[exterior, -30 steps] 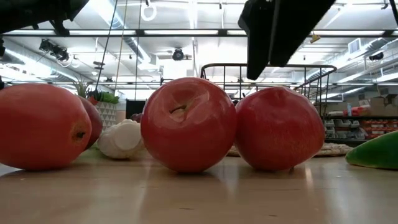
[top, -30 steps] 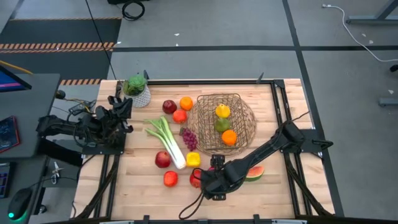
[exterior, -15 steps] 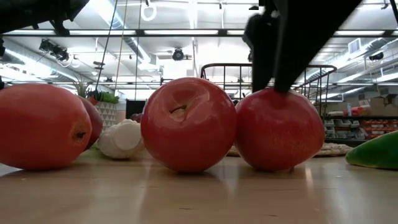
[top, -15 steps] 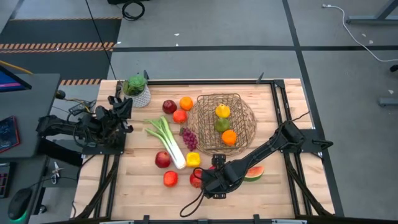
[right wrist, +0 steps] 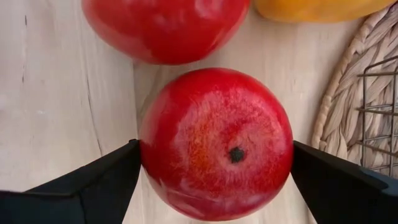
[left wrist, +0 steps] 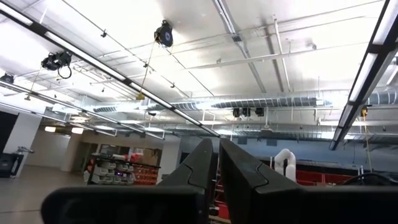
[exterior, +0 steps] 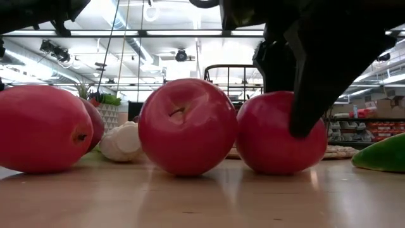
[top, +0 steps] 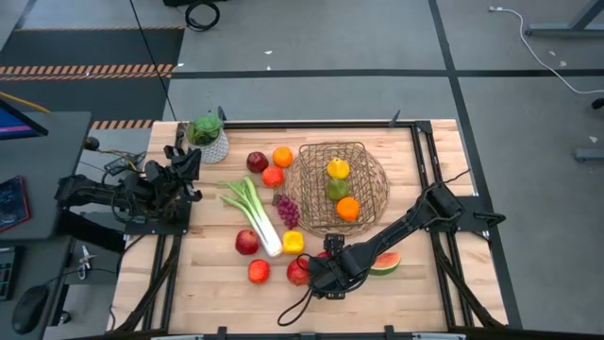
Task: Build produce basket
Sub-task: Put the apple into the wire basket
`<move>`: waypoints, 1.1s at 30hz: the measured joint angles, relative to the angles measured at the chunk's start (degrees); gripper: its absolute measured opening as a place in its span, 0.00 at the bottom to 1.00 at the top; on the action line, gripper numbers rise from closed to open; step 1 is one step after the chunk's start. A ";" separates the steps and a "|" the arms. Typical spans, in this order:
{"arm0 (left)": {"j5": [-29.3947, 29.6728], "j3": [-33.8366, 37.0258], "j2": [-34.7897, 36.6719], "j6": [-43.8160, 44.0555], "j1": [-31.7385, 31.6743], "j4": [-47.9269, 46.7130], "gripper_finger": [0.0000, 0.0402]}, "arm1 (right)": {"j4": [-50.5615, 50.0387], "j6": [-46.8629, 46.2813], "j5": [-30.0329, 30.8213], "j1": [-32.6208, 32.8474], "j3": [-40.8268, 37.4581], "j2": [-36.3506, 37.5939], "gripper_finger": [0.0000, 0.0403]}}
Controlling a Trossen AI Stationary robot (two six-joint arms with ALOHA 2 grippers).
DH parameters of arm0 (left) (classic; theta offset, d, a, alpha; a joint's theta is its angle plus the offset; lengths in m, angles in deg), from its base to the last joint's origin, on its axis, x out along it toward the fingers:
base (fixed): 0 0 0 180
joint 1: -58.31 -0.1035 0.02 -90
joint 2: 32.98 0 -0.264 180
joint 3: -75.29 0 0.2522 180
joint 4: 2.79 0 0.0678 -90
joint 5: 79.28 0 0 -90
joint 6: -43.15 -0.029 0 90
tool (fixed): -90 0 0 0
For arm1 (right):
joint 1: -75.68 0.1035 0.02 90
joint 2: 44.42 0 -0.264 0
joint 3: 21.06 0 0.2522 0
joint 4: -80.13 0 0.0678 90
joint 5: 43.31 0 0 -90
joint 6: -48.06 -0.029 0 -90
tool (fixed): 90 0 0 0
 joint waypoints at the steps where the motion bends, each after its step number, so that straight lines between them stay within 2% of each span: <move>1: 0.00 -0.02 0.01 0.00 0.00 -0.01 0.09 | 0.02 0.09 -0.06 -0.08 -0.02 0.00 0.99; 20: 0.00 0.00 0.01 -0.11 0.00 -0.01 0.08 | -1.66 1.15 -2.27 -0.26 0.18 3.40 0.94; 33: 0.00 0.00 -0.01 -0.09 0.00 -0.47 0.08 | -2.38 0.99 -2.08 -1.16 0.19 13.61 0.94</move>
